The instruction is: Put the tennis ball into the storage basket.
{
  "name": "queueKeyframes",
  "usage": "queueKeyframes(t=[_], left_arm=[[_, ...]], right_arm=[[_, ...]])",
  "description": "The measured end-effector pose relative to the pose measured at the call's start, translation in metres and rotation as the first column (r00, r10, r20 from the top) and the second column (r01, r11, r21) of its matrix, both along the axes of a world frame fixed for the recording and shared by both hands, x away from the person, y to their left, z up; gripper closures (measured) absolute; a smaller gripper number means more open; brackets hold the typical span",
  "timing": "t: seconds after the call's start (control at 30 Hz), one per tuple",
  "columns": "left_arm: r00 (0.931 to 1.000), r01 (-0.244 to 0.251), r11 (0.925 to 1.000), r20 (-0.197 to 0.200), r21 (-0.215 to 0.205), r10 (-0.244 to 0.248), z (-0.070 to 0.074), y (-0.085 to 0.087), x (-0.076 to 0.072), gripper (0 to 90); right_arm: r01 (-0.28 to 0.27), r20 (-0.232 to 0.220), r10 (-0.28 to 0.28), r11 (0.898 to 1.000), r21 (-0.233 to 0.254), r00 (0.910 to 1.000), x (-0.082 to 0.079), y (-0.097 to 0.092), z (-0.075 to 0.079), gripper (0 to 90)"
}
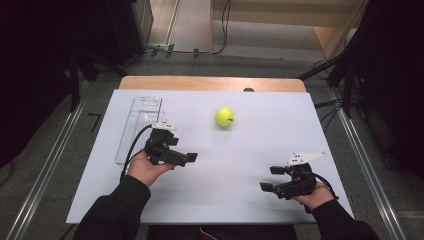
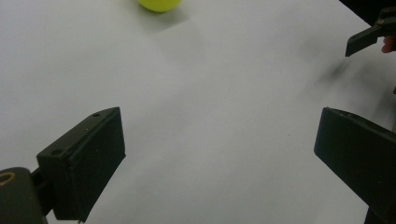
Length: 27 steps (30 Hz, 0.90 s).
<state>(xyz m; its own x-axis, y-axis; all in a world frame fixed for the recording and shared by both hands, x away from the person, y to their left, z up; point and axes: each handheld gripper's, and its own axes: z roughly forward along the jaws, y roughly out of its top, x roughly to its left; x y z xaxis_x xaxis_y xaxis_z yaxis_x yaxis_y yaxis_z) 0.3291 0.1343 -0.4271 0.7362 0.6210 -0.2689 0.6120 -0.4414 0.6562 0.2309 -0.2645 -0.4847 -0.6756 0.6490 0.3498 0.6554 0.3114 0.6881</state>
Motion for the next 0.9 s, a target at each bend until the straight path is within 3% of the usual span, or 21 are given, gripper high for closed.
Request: queueKeyframes(t=[0.17,0.9], left_arm=[[1.0,-0.001,0.9999,0.004,0.014,0.001,-0.001,-0.003,0.005,2.5],[1.0,-0.008,1.0,0.005,0.005,0.008,0.0,-0.017,0.027,2.6]], right_arm=[[-0.001,0.001,0.001,1.0,0.001,1.0,0.0,0.0,0.0,17.1],[-0.007,0.005,0.007,1.0,0.004,1.0,-0.001,0.001,0.0,17.1]])
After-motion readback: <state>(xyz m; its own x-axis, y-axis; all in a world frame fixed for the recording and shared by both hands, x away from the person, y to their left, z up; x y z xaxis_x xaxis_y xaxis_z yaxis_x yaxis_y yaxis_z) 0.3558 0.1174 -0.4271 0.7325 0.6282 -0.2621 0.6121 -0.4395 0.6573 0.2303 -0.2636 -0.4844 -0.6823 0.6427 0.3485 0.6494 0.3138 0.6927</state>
